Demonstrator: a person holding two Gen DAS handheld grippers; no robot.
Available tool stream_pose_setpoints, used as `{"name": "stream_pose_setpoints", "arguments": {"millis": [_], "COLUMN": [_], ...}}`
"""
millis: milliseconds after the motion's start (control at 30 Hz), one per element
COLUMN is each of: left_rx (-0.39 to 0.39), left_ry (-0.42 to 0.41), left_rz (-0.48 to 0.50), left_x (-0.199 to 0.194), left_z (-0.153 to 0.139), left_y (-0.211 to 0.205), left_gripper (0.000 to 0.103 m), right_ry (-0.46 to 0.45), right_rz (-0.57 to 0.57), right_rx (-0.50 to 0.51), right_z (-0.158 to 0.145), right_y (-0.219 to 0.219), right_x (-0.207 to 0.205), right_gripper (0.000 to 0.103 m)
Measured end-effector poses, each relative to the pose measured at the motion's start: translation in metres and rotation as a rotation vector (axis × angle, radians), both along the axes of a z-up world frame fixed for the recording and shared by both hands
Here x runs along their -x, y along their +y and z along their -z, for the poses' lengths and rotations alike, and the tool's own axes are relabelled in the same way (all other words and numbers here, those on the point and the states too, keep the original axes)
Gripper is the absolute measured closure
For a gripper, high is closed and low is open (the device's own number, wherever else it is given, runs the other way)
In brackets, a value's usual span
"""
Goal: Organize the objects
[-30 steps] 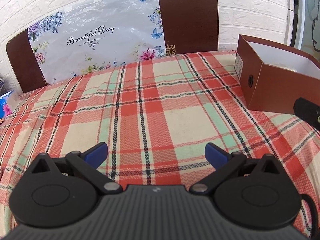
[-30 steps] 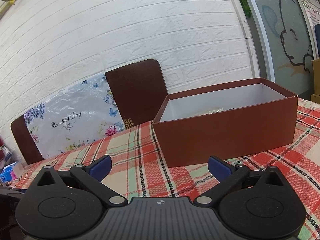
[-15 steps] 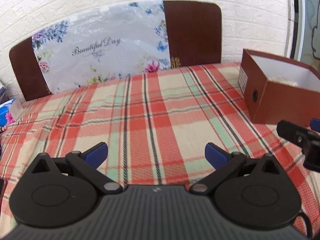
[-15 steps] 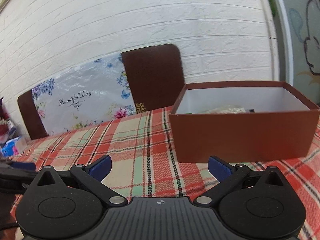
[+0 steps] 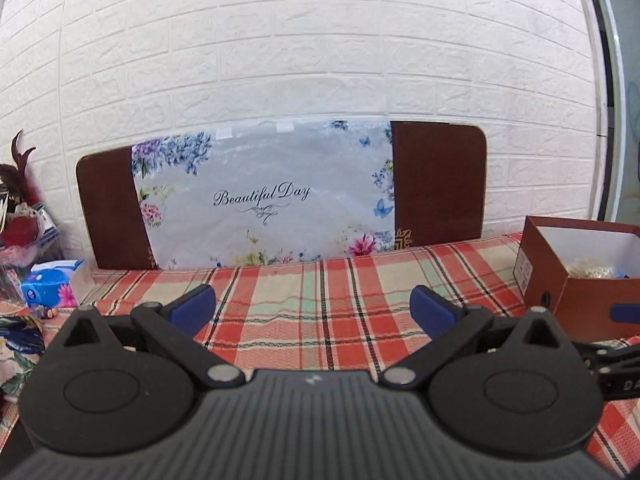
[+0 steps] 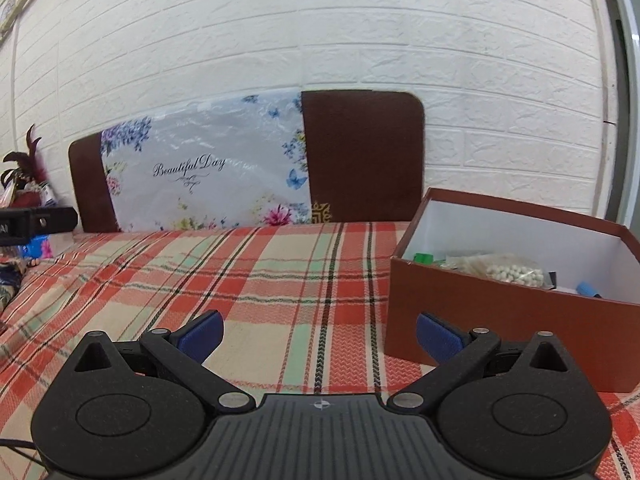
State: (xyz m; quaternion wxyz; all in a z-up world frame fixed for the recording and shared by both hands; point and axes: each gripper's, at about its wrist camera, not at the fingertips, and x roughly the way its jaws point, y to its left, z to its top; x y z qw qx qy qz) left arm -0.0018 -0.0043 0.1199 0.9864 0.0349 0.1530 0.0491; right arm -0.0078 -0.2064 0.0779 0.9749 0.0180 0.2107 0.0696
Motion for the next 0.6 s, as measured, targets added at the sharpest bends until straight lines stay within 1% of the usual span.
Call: {"name": "stream_pose_setpoints", "arguments": {"millis": [67, 200, 267, 367, 467, 600], "left_rx": [0.008, 0.043, 0.042, 0.013, -0.006, -0.030], "left_ry": [0.010, 0.065, 0.111, 0.193, 0.199, 0.208], "left_rz": [0.009, 0.020, -0.002, -0.039, -0.060, -0.052], "left_x": [0.001, -0.001, -0.003, -0.009, -0.003, 0.003], "left_z": [0.000, 0.009, 0.013, 0.019, 0.022, 0.019], "left_y": [-0.005, -0.017, -0.026, -0.040, -0.048, -0.056], "left_gripper": [0.000, 0.000, 0.000, 0.000, 0.000, 0.000], "right_ry": [0.011, 0.030, 0.028, 0.032, 0.044, 0.045], "right_rz": [-0.004, 0.000, 0.005, 0.013, 0.020, 0.032], "right_rx": [-0.004, -0.033, -0.029, -0.027, -0.039, -0.049], "right_z": [0.003, 0.006, 0.008, 0.011, 0.014, 0.014], "right_y": [0.002, 0.005, 0.006, 0.005, 0.002, -0.002], "right_x": [0.000, 0.003, 0.010, 0.021, 0.029, 0.035], "right_gripper": [0.002, 0.002, 0.002, 0.002, 0.002, 0.002]}}
